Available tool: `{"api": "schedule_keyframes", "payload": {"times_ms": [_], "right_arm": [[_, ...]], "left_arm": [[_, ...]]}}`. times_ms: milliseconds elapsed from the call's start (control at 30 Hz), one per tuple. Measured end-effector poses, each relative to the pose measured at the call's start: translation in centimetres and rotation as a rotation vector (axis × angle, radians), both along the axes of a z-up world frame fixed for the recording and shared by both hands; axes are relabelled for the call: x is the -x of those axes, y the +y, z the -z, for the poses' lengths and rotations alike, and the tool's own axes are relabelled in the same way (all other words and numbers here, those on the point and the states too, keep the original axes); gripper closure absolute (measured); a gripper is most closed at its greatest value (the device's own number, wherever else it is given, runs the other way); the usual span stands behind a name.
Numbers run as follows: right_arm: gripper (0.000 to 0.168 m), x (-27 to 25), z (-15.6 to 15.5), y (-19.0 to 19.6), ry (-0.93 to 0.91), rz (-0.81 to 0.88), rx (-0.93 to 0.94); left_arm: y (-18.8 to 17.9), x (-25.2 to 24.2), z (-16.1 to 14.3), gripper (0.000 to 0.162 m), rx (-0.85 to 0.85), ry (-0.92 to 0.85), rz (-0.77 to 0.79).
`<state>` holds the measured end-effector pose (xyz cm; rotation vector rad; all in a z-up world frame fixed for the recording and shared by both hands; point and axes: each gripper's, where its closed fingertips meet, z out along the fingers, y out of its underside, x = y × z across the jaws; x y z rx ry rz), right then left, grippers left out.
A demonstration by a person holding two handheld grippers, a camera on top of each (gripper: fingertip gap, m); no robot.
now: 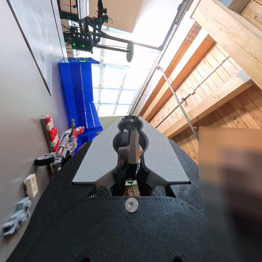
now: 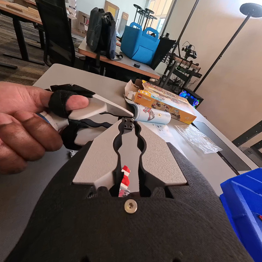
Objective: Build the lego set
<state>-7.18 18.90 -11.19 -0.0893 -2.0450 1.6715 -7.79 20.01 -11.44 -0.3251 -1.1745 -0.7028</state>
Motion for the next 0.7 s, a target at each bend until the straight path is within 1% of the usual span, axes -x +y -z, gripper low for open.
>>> {"api": "schedule_keyframes", "payload": {"times_ms": [467,700], "right_arm": [[0.15,-0.16,0.47,-0.23,-0.002,-0.011,-0.02],[0.149,-0.19,0.77,-0.34,0.003,-0.007,-0.04]], "left_arm": [[-0.05,-0.01,0.41,0.142,0.032,-0.008,-0.019],[-0.06,-0.01,0.76,0.143,0.098,0.0,-0.042]]}}
